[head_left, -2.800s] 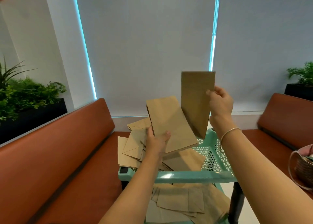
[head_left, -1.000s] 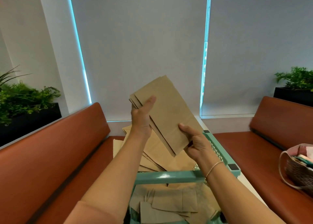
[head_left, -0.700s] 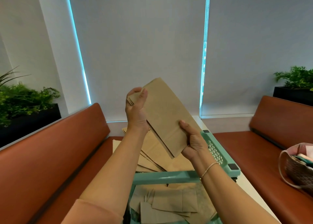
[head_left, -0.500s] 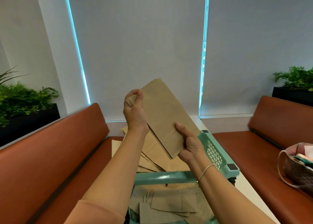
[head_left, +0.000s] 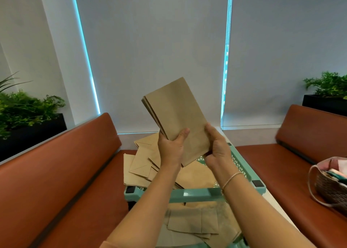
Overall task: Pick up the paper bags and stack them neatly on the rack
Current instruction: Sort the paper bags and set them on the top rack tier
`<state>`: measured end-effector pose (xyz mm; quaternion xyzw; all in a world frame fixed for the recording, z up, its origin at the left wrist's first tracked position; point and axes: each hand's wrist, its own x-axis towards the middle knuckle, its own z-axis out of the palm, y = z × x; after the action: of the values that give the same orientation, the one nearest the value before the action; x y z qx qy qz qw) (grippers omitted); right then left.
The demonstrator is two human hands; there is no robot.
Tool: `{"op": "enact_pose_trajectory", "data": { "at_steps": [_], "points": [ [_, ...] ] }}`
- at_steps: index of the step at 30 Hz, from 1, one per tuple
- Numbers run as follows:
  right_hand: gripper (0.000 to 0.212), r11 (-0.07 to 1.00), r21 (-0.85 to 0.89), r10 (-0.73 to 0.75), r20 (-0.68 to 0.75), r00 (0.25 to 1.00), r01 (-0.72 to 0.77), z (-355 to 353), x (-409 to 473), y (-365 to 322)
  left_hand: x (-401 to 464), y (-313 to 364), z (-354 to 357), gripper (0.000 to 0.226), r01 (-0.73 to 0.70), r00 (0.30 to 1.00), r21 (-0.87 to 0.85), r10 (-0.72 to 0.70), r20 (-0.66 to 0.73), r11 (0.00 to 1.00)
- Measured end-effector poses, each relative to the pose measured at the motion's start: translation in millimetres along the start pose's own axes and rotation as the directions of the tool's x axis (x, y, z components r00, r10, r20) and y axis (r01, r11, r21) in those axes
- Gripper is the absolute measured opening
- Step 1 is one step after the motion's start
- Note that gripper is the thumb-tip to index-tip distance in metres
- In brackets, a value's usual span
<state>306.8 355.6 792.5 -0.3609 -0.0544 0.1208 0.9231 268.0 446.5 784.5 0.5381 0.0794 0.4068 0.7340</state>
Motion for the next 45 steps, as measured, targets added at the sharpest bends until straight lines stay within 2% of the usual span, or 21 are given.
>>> {"op": "enact_pose_trajectory", "data": {
  "at_steps": [2,3,5,6,7,12,15,19,22,25,29,32,33,34,35,37,38,39,40,42,45],
  "points": [
    [0.027,0.954,-0.28,-0.119,-0.02,0.993,0.109,-7,9,-9,5,3,-5,0.051,-0.041,0.999,0.044,0.04,0.025,0.998],
    [0.026,0.861,-0.482,-0.18,0.011,0.984,0.163,-8,10,-11,5,4,-6,0.051,-0.054,0.998,0.059,0.051,0.037,0.997],
    [0.03,0.559,-0.782,-0.27,0.143,0.952,0.276,-6,11,-9,5,3,-4,0.051,-0.067,0.997,0.073,0.064,0.039,0.995],
    [0.034,0.444,-0.838,-0.293,0.2,0.935,0.318,-5,10,-6,4,2,-2,0.051,-0.068,0.997,0.071,0.067,0.029,0.995],
    [0.036,0.377,-0.862,-0.303,0.231,0.925,0.338,-3,8,-4,4,1,-1,0.05,-0.07,0.997,0.066,0.069,0.019,0.995],
    [0.04,0.188,-0.932,-0.215,0.27,0.938,0.311,-5,8,1,7,-3,-10,0.049,-0.049,0.998,0.088,0.046,0.035,0.995],
    [0.037,0.236,-0.925,-0.127,0.274,0.953,0.297,-8,10,-5,10,-3,-15,0.045,-0.044,0.998,0.109,0.038,0.055,0.993],
    [0.03,0.46,-0.84,0.06,0.354,0.933,0.289,-14,7,-9,16,-1,-22,0.047,-0.021,0.997,0.122,0.012,0.078,0.992],
    [0.027,0.581,-0.764,0.017,0.355,0.935,0.28,-16,8,-3,13,-3,-21,0.047,0.018,0.991,0.134,-0.036,0.13,0.991],
    [0.026,0.629,-0.732,-0.031,0.315,0.948,0.264,-17,9,0,8,-10,-22,0.04,0.06,0.978,0.145,-0.087,0.192,0.988],
    [0.019,0.625,-0.755,0.016,0.266,0.964,0.198,-16,8,1,7,-16,-26,0.046,0.069,0.978,0.184,-0.103,0.183,0.981],
    [0.045,0.69,-0.724,0.075,0.09,0.993,0.013,-15,10,-2,11,-21,-28,0.049,0.11,0.983,0.157,-0.131,0.132,0.982],
    [0.049,0.678,-0.735,0.081,0.045,0.996,-0.022,-18,12,-2,12,-22,-29,0.05,0.143,0.982,0.122,-0.157,0.109,0.982],
    [0.048,0.611,-0.791,0.075,0.014,0.997,-0.035,-21,16,-1,14,-26,-31,0.052,0.175,0.979,0.083,-0.182,0.089,0.981],
    [0.043,0.456,-0.89,0.062,0.001,0.998,-0.028,-26,20,0,15,-28,-33,0.059,0.205,0.976,0.051,-0.208,0.069,0.977],
    [0.033,-0.014,-0.999,0.097,0.03,0.995,0.031,-37,29,3,15,-34,-36,0.074,0.25,0.967,0.008,-0.25,0.038,0.968],
    [0.035,-0.196,-0.978,0.154,0.033,0.987,0.063,-42,32,6,15,-36,-36,0.078,0.26,0.965,-0.004,-0.26,0.03,0.966],
    [0.044,-0.31,-0.948,0.214,0.004,0.977,0.072,-44,32,8,15,-37,-37,0.08,0.264,0.964,-0.01,-0.264,0.029,0.965],
    [0.056,-0.357,-0.932,0.255,-0.027,0.967,0.068,-45,33,12,15,-38,-37,0.08,0.268,0.963,-0.019,-0.267,0.034,0.963],
    [0.073,-0.355,-0.934,0.268,-0.052,0.962,0.049,-44,33,17,15,-38,-37,0.082,0.278,0.96,-0.029,-0.276,0.046,0.96],
    [0.075,-0.338,-0.94,0.248,-0.044,0.968,0.044,-44,36,21,14,-36,-38,0.091,0.288,0.956,-0.008,-0.288,0.05,0.958]
  ]
}}
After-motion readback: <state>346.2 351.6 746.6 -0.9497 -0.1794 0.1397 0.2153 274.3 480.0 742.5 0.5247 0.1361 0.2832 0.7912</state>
